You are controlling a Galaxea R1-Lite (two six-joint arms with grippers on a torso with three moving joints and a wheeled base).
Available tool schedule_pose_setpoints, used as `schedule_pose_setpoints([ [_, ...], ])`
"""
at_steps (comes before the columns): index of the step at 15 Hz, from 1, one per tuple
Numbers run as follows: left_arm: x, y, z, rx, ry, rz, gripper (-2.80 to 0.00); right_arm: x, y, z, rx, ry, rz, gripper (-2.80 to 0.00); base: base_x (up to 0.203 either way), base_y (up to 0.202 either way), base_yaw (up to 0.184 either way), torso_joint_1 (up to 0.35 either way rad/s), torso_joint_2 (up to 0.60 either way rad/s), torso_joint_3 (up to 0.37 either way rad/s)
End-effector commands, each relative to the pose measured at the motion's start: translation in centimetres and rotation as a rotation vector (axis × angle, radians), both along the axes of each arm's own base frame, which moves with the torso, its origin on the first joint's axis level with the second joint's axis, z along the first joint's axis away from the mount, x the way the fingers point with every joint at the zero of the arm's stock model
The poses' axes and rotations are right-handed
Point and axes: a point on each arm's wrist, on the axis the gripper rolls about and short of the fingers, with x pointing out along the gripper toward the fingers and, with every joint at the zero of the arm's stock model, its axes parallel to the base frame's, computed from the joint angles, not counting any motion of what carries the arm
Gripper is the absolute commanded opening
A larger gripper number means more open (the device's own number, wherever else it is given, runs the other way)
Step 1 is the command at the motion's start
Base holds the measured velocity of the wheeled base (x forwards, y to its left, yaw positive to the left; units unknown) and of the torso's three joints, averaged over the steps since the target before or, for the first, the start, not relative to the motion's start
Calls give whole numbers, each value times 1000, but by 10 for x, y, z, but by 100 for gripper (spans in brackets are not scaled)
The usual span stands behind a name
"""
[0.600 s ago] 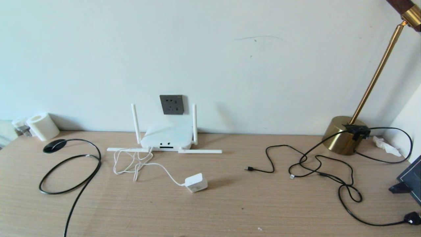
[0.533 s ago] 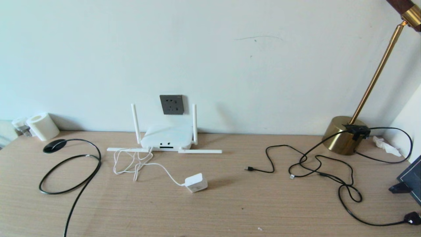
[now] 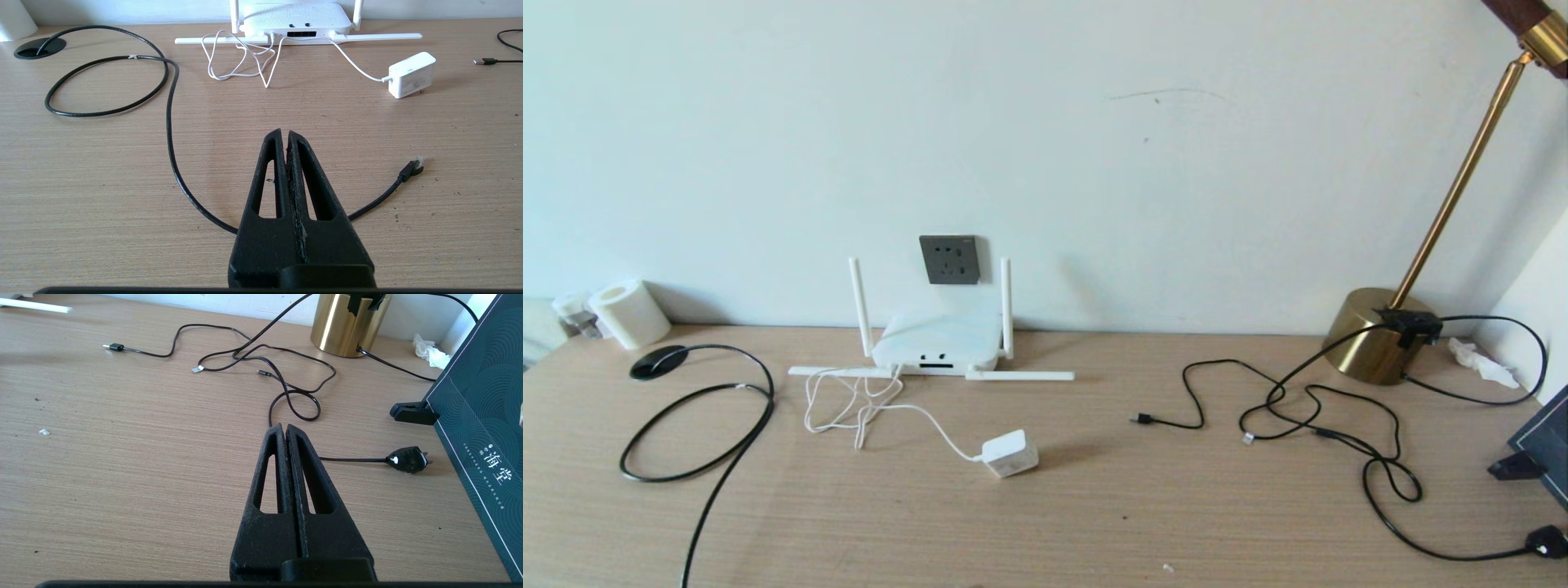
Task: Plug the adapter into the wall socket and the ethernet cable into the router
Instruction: Pick up plug
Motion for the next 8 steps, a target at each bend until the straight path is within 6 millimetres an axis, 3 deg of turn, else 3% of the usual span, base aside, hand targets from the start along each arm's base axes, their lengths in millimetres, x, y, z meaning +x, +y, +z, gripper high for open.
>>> schedule_pose_setpoints([
  [1, 0, 0, 0, 1, 0, 1, -280, 0, 0, 0, -1, 1, 1, -280, 0, 0, 0, 0, 0, 0],
  [3, -3, 0, 12, 2, -61, -1, -280, 0, 0, 0, -1, 1, 1, -280, 0, 0, 0, 0, 0, 0],
  [5, -10, -1, 39, 4, -108, -52, -280, 0, 0, 0, -1, 1, 1, -280, 0, 0, 0, 0, 0, 0],
  [8, 2, -4, 78, 18, -15, -198, -280, 0, 0, 0, -1, 1, 1, -280, 0, 0, 0, 0, 0, 0],
])
